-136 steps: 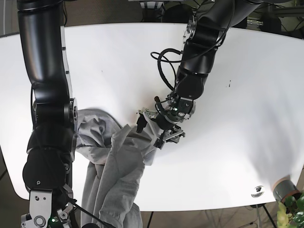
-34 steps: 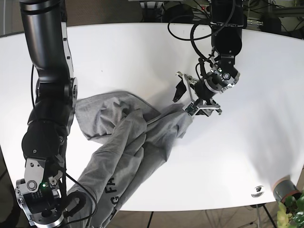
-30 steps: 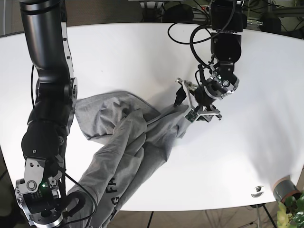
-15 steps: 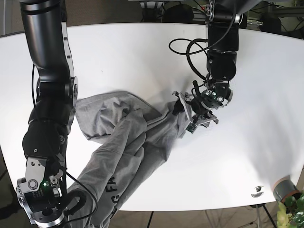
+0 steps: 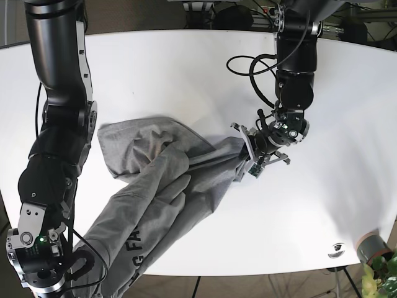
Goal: Fold the T-shirt properly
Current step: 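Lift the shirt with both grippers and stretch it between them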
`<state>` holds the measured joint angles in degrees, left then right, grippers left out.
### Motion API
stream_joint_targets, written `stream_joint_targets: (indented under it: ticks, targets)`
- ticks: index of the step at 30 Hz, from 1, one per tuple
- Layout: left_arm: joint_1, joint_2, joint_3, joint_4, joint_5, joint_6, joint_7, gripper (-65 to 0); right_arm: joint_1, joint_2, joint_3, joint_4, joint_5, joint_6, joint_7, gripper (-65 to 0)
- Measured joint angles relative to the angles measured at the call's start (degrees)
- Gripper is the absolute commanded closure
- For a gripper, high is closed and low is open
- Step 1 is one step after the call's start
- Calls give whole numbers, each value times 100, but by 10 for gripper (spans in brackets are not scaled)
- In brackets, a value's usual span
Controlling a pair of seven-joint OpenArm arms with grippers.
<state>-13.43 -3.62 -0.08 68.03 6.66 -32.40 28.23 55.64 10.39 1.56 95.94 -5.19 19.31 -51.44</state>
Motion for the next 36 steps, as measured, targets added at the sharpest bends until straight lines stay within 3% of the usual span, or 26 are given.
stream_joint_targets:
  ticks: [5,15,23,33,36]
  targets:
    - [-59,4,-247,629,101,-68,219,0,39,98,0,-431,-4,-35,74,-35]
    - [-1862,-243,-719,1346,66,-52,1110,0,474,168,334,-1731,-13,-46,444,-35]
    - [-3008,-901,-841,1316,81,-72,1554,0,1180,363,662,-2450,44,-37,431,-35]
    - [-3696,-1425,-848,1467,35,-63,1818,0,1241,710,726,-2367,22,-35,411,-35]
    - [-3545,-1471,-946,1598,-13,-68,1878,0,905,750,1012,-2004,122,9,348,-35]
